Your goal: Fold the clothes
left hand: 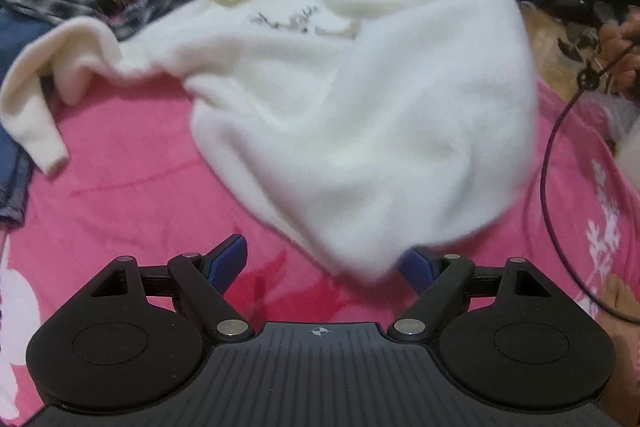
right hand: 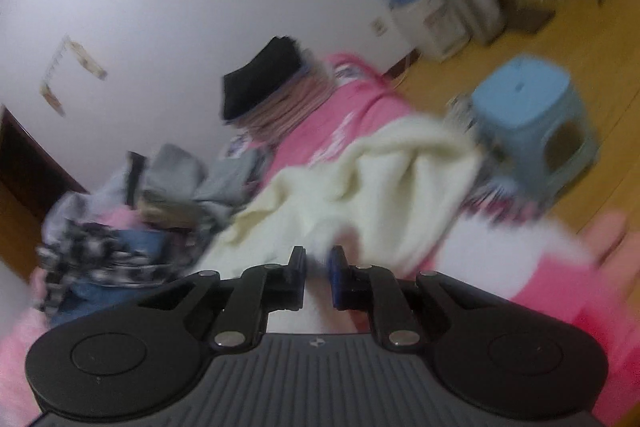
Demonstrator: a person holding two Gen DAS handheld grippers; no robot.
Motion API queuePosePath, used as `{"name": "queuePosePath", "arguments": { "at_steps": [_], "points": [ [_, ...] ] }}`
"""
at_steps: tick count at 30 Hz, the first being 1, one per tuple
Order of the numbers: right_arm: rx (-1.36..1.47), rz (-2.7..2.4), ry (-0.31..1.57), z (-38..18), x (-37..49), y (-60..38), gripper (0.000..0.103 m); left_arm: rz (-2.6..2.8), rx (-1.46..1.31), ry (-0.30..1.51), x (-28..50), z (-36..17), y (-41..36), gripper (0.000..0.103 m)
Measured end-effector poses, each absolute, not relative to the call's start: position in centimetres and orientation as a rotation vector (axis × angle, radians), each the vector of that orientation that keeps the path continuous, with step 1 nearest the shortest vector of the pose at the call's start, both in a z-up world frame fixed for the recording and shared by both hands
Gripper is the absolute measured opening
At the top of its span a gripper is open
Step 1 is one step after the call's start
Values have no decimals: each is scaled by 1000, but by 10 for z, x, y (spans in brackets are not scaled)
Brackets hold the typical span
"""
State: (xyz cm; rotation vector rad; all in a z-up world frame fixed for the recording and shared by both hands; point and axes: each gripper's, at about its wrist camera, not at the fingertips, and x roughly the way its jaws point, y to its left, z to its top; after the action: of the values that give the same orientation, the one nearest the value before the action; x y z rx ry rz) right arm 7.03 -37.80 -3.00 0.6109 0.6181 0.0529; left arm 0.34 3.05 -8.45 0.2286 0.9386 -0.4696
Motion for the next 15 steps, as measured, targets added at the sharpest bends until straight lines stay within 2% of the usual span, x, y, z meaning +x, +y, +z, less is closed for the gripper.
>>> {"name": "queuePosePath", "arguments": {
  "at_steps": [3, 4, 5, 7, 11, 15],
  "points": [
    [354, -27, 733, -55, 83, -362, 16, -500, 170, 983, 6, -86, 39, 82],
    [283, -46, 788, -67, 88, -355, 21, -509, 133, 994, 6, -86, 43, 82],
    [251, -69, 816, -74, 89, -352, 31, -520, 94, 1006, 7, -86, 48, 82],
    [234, -105, 844, -81, 88, -349, 41, -539, 17, 1030, 9, -85, 59, 82],
    [315, -126, 755, -58, 68, -353, 42, -515, -96, 1063, 15, -85, 78, 82],
    [256, -91, 595, -15, 46, -335, 43, -437, -217, 1074, 24, -89, 100, 82]
  ]
}}
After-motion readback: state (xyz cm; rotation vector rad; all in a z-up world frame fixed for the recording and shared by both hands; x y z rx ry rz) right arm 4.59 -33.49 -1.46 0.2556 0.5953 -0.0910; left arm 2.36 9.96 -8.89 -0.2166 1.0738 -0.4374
